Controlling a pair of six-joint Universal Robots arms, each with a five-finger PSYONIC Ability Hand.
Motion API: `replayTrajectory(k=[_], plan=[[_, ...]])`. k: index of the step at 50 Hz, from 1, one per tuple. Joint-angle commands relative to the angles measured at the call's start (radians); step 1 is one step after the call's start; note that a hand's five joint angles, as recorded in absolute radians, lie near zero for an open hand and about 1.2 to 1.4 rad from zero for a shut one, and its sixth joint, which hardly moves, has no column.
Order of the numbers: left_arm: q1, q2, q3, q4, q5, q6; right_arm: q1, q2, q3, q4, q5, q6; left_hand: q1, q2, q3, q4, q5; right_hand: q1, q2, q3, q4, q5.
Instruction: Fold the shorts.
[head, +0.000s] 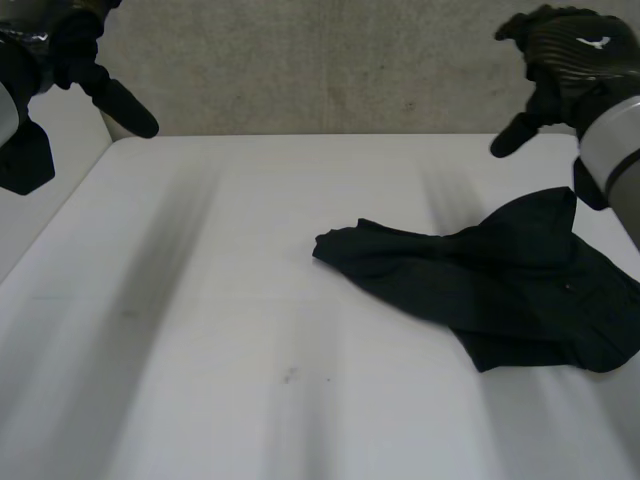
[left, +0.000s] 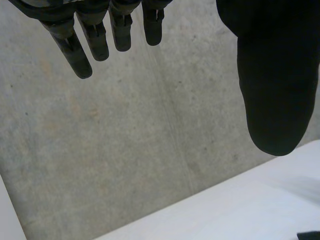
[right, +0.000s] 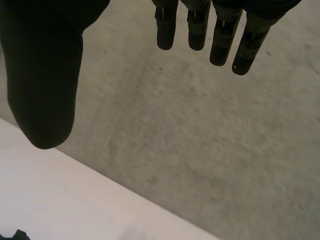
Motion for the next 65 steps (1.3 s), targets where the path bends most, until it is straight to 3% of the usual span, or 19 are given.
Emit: replayTrajectory(k=[1, 20, 23, 26, 29, 35, 39, 42, 43, 46, 48, 53, 58, 65], plan=[[0.0, -0.025, 0.013, -0.058, 0.0, 0.0, -0.006, 0.012, -0.026, 0.106, 0.05, -0.029, 0.014, -0.007, 0.006, -0.028, -0.044, -0.027, -0.044, -0.038, -0.058, -0.06], [0.0, -0.016, -0.007, -0.058, 0.006, 0.014, -0.031, 0.014, -0.028, 0.071, 0.032, -0.13, 0.014, -0.007, 0.006, -0.028, -0.044, -0.027, -0.044, -0.038, -0.058, -0.06], [-0.002, -0.02, -0.013, -0.046, 0.006, 0.015, -0.034, 0.032, -0.025, 0.086, 0.004, -0.243, 0.014, -0.007, 0.006, -0.028, -0.044, -0.027, -0.044, -0.038, -0.058, -0.06], [-0.002, -0.029, -0.019, -0.016, 0.006, 0.017, -0.052, 0.119, -0.012, 0.243, -0.021, -0.525, 0.014, -0.007, 0.006, -0.028, -0.044, -0.027, -0.044, -0.038, -0.058, -0.06], [-0.003, -0.034, -0.033, 0.028, 0.006, 0.017, -0.072, 0.17, -0.014, 0.389, -0.022, -0.653, 0.014, -0.007, 0.006, -0.028, -0.044, -0.027, -0.044, -0.038, -0.058, -0.06], [0.003, -0.042, -0.049, 0.088, 0.003, 0.017, -0.092, 0.278, -0.022, 0.44, -0.083, -0.583, 0.014, -0.007, 0.006, -0.028, -0.044, -0.027, -0.044, -0.038, -0.058, -0.06], [0.003, -0.042, -0.05, 0.092, 0.001, 0.017, -0.1, 0.362, -0.019, 0.422, -0.172, -0.532, 0.014, -0.007, 0.006, -0.028, -0.044, -0.027, -0.044, -0.038, -0.058, -0.06], [0.003, -0.043, -0.055, 0.092, 0.001, 0.015, -0.095, 0.406, -0.012, 0.385, -0.185, -0.515, 0.014, -0.007, 0.006, -0.028, -0.044, -0.011, -0.029, -0.023, -0.043, -0.045], [0.003, -0.043, -0.056, 0.094, 0.003, 0.015, -0.095, 0.431, -0.012, 0.35, -0.185, -0.502, 0.014, -0.007, 0.006, -0.028, -0.044, 0.236, 0.219, 0.225, 0.205, 0.203], [0.003, -0.046, -0.067, 0.102, 0.003, 0.015, -0.094, 0.466, -0.012, 0.286, -0.185, -0.473, 0.014, -0.007, 0.006, -0.028, -0.044, 0.657, 0.64, 0.646, 0.626, 0.624], [0.003, -0.049, -0.072, 0.105, 0.003, 0.017, -0.092, 0.494, -0.012, 0.229, -0.183, -0.456, 0.014, -0.007, 0.006, -0.028, -0.044, 1.193, 1.175, 1.181, 1.162, 1.16], [0.001, -0.051, -0.069, 0.108, 0.005, 0.017, -0.058, 0.483, -0.02, 0.118, -0.189, -0.445, 0.014, -0.007, 0.006, -0.028, -0.044, 1.195, 1.177, 1.183, 1.164, 1.162], [0.003, -0.063, -0.055, 0.122, 0.005, 0.017, 0.098, 0.407, -0.04, 0.034, -0.24, -0.457, 0.014, -0.007, 0.006, -0.028, -0.044, 1.195, 1.177, 1.183, 1.164, 1.162], [0.021, -0.062, -0.055, 0.126, 0.006, 0.017, 0.296, 0.404, -0.081, 0.09, -0.434, -0.474, 0.014, -0.007, 0.006, -0.028, -0.044, 1.195, 1.177, 1.183, 1.164, 1.162]])
